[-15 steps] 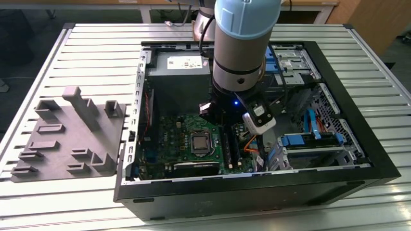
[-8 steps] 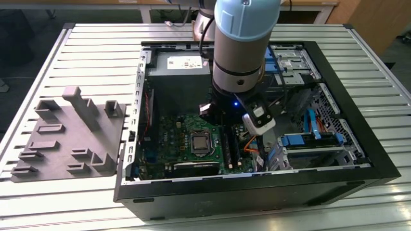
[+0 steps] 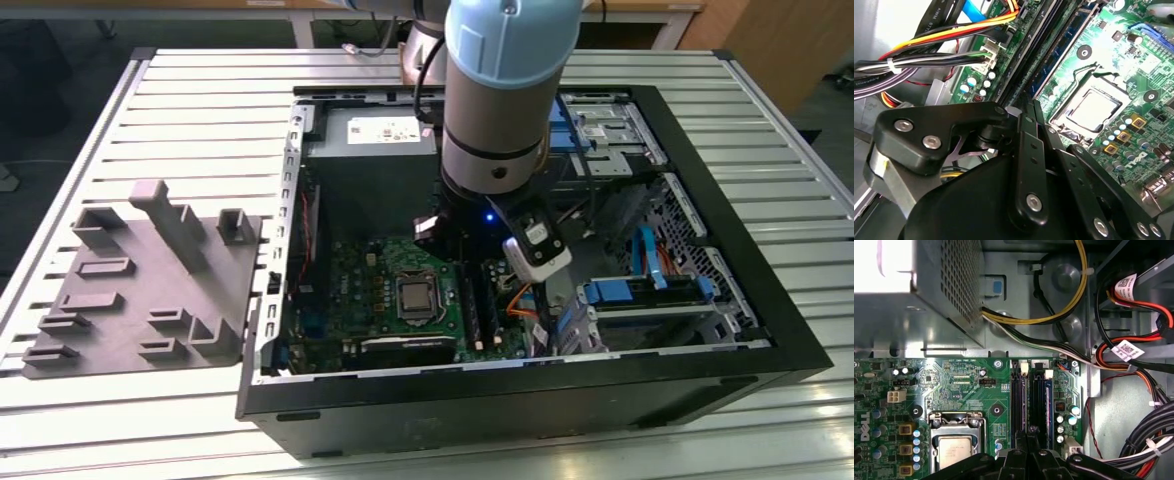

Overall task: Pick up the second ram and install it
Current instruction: 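Insert the second ram into the second slot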

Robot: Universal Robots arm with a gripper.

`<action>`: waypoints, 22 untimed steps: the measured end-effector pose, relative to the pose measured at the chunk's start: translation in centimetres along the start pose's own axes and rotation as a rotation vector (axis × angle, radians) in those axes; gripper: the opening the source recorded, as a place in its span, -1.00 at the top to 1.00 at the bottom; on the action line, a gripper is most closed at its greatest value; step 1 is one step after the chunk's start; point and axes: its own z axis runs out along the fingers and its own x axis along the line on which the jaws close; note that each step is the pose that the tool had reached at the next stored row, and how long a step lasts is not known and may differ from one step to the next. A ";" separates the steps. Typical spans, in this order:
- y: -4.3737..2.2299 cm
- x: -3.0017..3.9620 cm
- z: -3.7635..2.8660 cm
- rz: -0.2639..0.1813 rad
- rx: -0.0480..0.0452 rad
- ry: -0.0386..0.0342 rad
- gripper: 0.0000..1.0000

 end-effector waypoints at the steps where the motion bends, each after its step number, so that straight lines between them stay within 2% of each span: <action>1: -0.01 0.00 0.03 0.000 0.0003 0.0000 0.76; 7: 0.00 0.00 0.07 0.000 -0.0002 -0.0002 0.76; 9: 0.00 0.00 0.09 0.000 -0.0007 -0.0005 0.74; 10: 0.00 0.00 0.09 0.000 -0.0008 -0.0003 0.62; 14: 0.00 0.00 0.04 0.000 -0.0004 -0.0002 0.62; 22: 0.03 -0.03 -0.89 0.000 -0.0005 -0.0003 0.62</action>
